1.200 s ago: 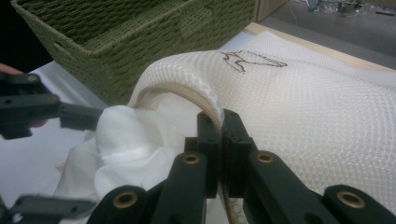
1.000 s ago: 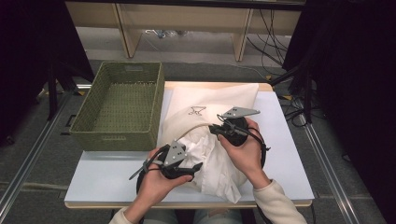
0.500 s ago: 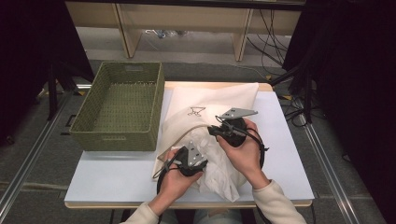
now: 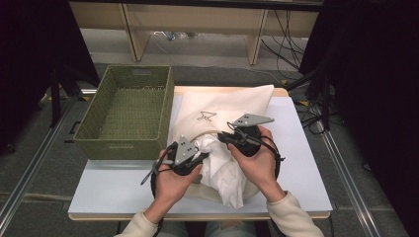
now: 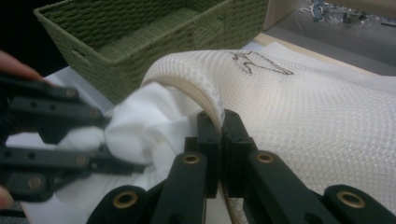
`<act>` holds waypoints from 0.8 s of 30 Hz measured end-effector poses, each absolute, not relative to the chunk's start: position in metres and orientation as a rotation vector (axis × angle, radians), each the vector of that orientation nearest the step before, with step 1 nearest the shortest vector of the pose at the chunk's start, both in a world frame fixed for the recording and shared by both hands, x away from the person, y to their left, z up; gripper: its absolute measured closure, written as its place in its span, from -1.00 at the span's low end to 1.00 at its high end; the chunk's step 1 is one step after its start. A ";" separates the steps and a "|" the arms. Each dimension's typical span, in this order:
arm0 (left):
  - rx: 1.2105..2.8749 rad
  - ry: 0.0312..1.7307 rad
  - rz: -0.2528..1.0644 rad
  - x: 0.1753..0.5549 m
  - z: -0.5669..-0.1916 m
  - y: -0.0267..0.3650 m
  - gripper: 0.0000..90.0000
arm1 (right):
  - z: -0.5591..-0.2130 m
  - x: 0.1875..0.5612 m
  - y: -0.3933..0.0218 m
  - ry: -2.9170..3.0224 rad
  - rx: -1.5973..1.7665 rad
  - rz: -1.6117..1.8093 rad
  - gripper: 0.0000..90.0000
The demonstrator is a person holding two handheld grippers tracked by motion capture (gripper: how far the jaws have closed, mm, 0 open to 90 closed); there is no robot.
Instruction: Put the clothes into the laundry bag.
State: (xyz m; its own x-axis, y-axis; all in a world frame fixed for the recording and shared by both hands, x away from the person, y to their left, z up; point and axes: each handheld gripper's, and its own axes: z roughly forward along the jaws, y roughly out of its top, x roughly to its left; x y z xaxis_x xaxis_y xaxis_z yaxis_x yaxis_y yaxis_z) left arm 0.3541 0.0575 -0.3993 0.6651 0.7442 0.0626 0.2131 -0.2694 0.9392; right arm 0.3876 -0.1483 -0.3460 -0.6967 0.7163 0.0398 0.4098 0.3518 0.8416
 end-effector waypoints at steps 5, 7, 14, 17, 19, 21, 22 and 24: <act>1.817 0.759 0.656 0.362 -0.396 0.057 0.70 | -0.339 0.379 -0.145 2.278 1.003 1.296 0.96; 1.853 0.764 0.669 0.369 -0.405 0.051 0.66 | -0.341 0.381 -0.145 2.272 0.986 1.280 0.97; 1.964 0.791 0.634 0.405 -0.461 0.031 0.52 | -0.363 0.397 -0.145 2.334 1.062 1.208 0.97; 1.970 0.772 0.631 0.401 -0.453 0.034 0.38 | -0.364 0.401 -0.149 2.328 1.045 1.209 0.97; 1.962 0.775 0.605 0.396 -0.449 0.037 0.21 | -0.363 0.401 -0.151 2.318 1.079 1.210 0.97; 1.958 0.764 0.590 0.389 -0.443 0.041 0.04 | -0.361 0.400 -0.152 2.316 1.077 1.215 0.97; 1.954 0.763 0.586 0.385 -0.441 0.043 -0.03 | -0.361 0.401 -0.152 2.315 1.070 1.216 0.96; 1.945 0.755 0.577 0.377 -0.436 0.047 -0.13 | -0.361 0.401 -0.153 2.315 1.067 1.212 0.96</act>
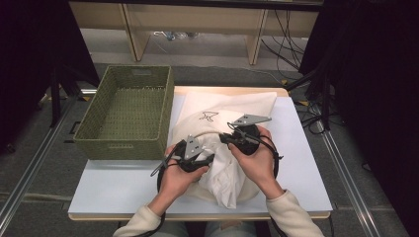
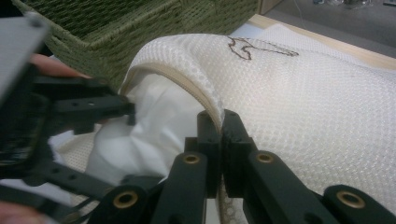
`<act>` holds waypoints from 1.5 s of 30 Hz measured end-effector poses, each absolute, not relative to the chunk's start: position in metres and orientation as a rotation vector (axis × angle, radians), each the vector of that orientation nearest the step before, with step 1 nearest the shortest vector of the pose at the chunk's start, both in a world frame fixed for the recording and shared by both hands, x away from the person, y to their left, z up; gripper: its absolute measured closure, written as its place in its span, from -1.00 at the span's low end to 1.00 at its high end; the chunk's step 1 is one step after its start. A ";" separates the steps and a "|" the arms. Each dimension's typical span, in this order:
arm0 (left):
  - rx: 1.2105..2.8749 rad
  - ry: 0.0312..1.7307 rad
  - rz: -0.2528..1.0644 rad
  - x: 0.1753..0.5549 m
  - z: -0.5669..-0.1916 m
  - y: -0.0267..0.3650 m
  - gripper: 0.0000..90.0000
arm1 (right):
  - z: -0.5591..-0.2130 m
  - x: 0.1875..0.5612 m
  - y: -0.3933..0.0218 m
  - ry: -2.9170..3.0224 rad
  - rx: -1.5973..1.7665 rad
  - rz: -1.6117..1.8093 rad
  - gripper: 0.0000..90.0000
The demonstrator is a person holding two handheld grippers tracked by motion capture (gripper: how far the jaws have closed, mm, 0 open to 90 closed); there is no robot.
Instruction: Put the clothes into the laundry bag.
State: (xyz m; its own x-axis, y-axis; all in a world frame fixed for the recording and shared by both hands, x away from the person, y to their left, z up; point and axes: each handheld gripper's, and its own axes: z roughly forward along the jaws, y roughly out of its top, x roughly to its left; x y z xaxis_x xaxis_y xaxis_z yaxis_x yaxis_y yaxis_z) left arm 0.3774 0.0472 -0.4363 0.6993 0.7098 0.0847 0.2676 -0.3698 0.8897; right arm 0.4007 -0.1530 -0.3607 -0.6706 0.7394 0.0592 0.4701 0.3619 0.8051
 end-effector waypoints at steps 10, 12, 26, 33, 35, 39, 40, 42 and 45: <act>1.910 0.744 0.558 0.346 -0.420 0.061 -0.20 | -0.360 0.400 -0.152 2.313 1.070 1.213 0.96; 1.895 0.743 0.559 0.340 -0.417 0.062 -0.19 | -0.360 0.399 -0.153 2.313 1.072 1.210 0.96; 1.934 0.668 0.554 0.331 -0.430 0.039 -0.32 | -0.360 0.399 -0.151 2.311 1.061 1.212 0.95; 2.010 0.675 0.557 0.340 -0.449 0.018 -0.52 | -0.360 0.399 -0.151 2.315 1.068 1.214 0.95; 2.033 0.679 0.578 0.344 -0.453 0.016 -0.52 | -0.360 0.398 -0.151 2.311 1.069 1.200 0.95; 2.064 0.686 0.597 0.351 -0.459 0.014 -0.46 | -0.360 0.398 -0.151 2.310 1.066 1.204 0.95; 2.069 0.691 0.606 0.352 -0.460 0.014 -0.44 | -0.360 0.398 -0.151 2.311 1.068 1.203 0.95; 2.073 0.708 0.609 0.354 -0.462 0.012 -0.38 | -0.360 0.398 -0.150 2.321 1.083 1.203 0.95; 2.107 0.679 0.650 0.358 -0.464 0.011 -0.12 | -0.361 0.398 -0.149 2.321 1.060 1.196 0.95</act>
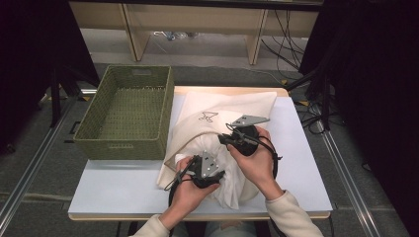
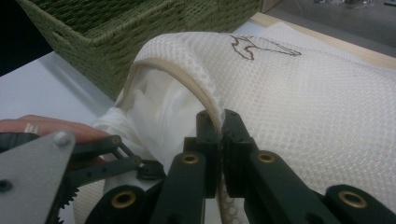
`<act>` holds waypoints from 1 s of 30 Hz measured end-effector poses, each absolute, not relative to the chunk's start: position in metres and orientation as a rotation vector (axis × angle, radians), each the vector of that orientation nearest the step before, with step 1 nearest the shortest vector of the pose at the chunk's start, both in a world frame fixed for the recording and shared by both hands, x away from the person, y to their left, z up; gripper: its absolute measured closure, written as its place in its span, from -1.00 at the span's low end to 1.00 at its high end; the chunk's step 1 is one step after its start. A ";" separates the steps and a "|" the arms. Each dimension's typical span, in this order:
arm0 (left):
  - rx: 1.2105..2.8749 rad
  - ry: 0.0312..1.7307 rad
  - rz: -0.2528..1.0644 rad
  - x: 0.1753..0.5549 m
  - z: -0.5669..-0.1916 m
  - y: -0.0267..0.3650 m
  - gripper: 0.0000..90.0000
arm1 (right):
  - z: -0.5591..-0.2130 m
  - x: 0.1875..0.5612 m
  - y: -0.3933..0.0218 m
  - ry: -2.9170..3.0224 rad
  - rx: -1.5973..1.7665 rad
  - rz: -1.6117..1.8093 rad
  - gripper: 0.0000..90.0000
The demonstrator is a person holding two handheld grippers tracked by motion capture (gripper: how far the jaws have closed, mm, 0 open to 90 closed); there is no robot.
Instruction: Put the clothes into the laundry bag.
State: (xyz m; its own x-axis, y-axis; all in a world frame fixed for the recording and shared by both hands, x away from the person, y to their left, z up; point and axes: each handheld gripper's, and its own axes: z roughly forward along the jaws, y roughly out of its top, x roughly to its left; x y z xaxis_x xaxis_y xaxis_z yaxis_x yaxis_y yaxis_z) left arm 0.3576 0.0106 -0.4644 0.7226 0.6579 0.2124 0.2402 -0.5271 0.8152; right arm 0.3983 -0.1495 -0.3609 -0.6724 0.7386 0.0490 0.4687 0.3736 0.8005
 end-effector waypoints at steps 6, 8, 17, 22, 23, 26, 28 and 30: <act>2.070 0.718 0.655 0.364 -0.463 0.013 0.53 | -0.361 0.397 -0.148 2.325 1.071 1.199 0.96; 2.007 0.747 0.626 0.366 -0.461 0.015 0.68 | -0.361 0.397 -0.147 2.332 1.043 1.196 0.96; 1.760 0.771 0.701 0.367 -0.415 0.038 0.83 | -0.347 0.386 -0.145 2.301 0.993 1.269 0.97; 1.722 0.759 0.753 0.369 -0.400 0.043 0.83 | -0.336 0.373 -0.141 2.272 0.994 1.335 0.97; 1.722 0.761 0.763 0.370 -0.401 0.043 0.82 | -0.334 0.372 -0.141 2.280 0.985 1.359 0.97; 1.750 0.776 0.765 0.379 -0.413 0.039 0.79 | -0.334 0.371 -0.140 2.281 0.980 1.339 0.97; 1.828 0.793 0.701 0.389 -0.427 0.036 0.76 | -0.340 0.378 -0.141 2.292 0.999 1.323 0.97; 1.858 0.811 0.718 0.399 -0.447 0.029 0.73 | -0.349 0.385 -0.143 2.305 1.045 1.302 0.97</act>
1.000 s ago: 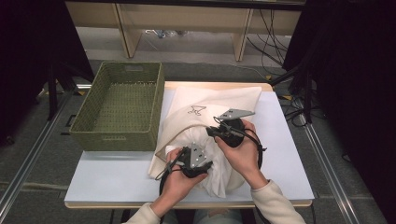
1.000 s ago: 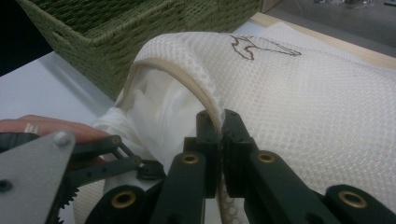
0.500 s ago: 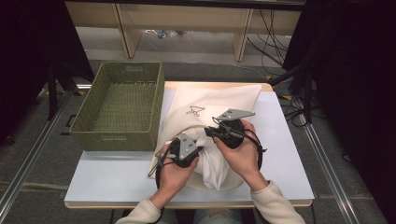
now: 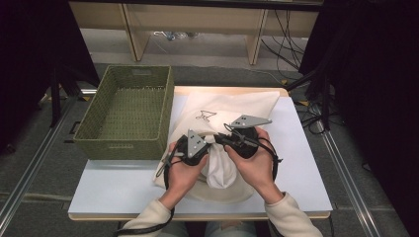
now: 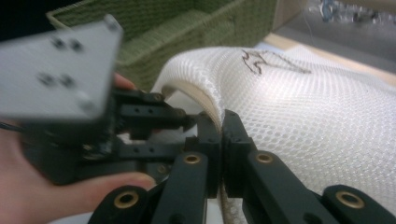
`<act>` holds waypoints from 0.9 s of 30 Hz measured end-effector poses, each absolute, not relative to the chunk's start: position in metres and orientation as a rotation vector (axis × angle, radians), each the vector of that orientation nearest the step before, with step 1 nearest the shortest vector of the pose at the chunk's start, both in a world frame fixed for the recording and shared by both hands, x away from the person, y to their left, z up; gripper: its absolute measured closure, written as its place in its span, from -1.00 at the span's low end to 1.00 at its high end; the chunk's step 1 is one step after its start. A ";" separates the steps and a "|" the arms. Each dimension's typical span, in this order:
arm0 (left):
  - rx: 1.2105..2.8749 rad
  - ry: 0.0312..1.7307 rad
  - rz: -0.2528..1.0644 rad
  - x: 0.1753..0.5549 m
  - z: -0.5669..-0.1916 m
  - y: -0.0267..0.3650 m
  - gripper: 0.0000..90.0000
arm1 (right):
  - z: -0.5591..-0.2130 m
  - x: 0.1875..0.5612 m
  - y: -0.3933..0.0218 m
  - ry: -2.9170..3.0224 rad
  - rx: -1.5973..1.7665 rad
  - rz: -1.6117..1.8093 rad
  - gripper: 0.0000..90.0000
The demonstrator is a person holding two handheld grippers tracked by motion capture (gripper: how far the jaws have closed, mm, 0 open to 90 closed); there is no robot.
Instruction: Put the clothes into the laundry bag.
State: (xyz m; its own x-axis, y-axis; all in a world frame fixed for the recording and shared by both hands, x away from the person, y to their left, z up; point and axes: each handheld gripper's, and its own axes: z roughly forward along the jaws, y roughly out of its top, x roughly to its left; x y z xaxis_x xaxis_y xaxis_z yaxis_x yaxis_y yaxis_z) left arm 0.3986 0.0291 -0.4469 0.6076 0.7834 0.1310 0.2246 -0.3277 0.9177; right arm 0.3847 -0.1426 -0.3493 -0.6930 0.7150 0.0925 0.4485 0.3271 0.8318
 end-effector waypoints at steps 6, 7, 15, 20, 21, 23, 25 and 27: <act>1.889 0.767 0.732 0.404 -0.460 0.025 0.56 | -0.359 0.397 -0.149 2.304 1.045 1.260 0.97; 1.895 0.753 0.723 0.403 -0.458 0.025 0.48 | -0.359 0.397 -0.150 2.300 1.058 1.244 0.97; 1.884 0.698 0.676 0.376 -0.436 0.044 -0.05 | -0.358 0.396 -0.149 2.302 1.063 1.257 0.97; 1.881 0.678 0.665 0.354 -0.425 0.064 -0.12 | -0.356 0.394 -0.150 2.305 1.087 1.249 0.97; 1.883 0.679 0.664 0.351 -0.425 0.067 -0.13 | -0.356 0.394 -0.151 2.304 1.064 1.248 0.97; 1.882 0.696 0.660 0.346 -0.424 0.075 -0.15 | -0.356 0.395 -0.151 2.303 1.047 1.253 0.97; 1.884 0.711 0.676 0.342 -0.425 0.083 -0.18 | -0.356 0.396 -0.152 2.298 1.043 1.242 0.97; 1.902 0.742 0.684 0.340 -0.427 0.089 -0.22 | -0.356 0.394 -0.150 2.303 1.069 1.247 0.97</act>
State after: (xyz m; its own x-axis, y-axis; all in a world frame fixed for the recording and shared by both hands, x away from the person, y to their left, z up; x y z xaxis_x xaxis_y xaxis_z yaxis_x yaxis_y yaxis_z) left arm 0.3404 0.0889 -0.4273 0.6597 0.7370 0.1471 0.2063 -0.3658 0.9075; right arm 0.3944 -0.1503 -0.3558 -0.6730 0.7359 0.0744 0.4647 0.3425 0.8166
